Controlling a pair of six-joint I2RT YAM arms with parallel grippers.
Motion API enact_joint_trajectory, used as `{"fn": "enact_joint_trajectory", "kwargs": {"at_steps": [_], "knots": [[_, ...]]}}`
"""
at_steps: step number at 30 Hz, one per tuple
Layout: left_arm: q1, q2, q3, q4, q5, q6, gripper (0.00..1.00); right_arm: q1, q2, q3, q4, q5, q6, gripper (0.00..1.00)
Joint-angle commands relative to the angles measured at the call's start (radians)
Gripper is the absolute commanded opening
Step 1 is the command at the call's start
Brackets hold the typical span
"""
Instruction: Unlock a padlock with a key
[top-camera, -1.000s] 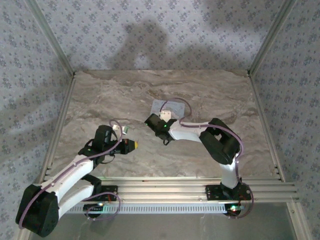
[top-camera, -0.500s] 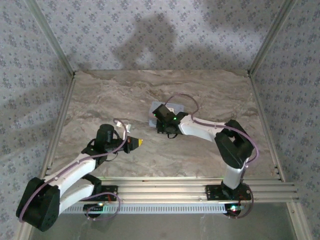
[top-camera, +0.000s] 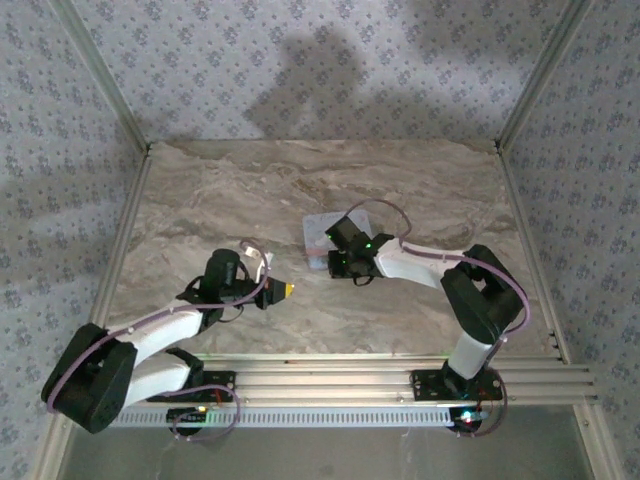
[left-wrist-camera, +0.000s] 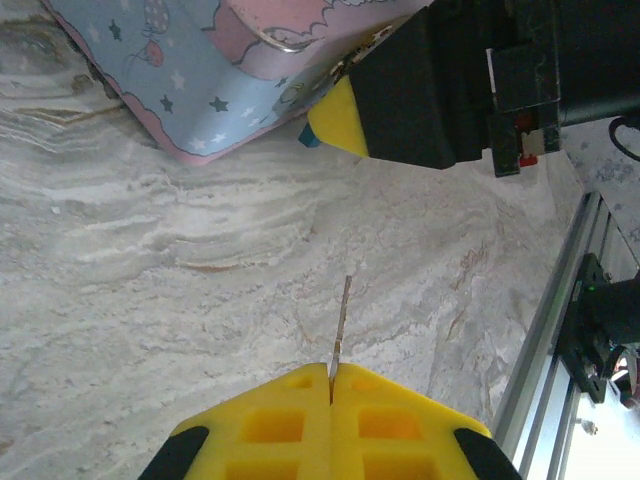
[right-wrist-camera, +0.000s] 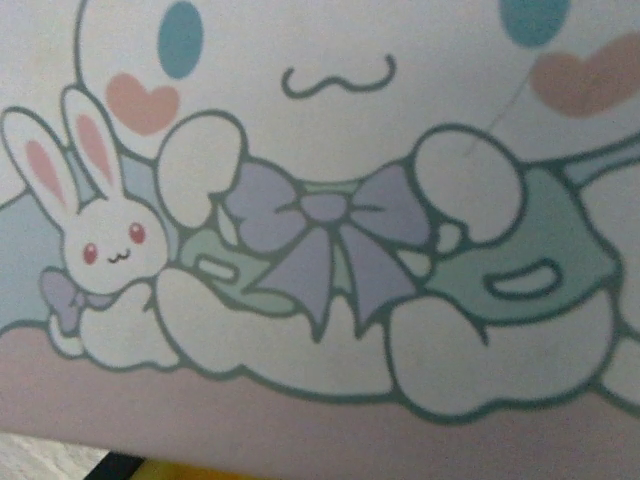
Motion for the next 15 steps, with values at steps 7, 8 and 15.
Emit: {"fn": "enact_joint_trajectory", "kwargs": {"at_steps": [7,8,15], "knots": [[-0.026,-0.001,0.013,0.018,-0.018,0.002,0.00,0.027,-0.016,-0.040,0.044,0.138,0.002,0.14],[-0.026,-0.006,0.013,0.011,-0.020,0.001,0.00,0.034,-0.018,-0.037,0.036,0.167,0.013,0.18],[-0.027,-0.065,0.010,-0.049,-0.035,0.018,0.00,0.092,-0.013,-0.004,0.005,0.322,0.056,0.34]]}}
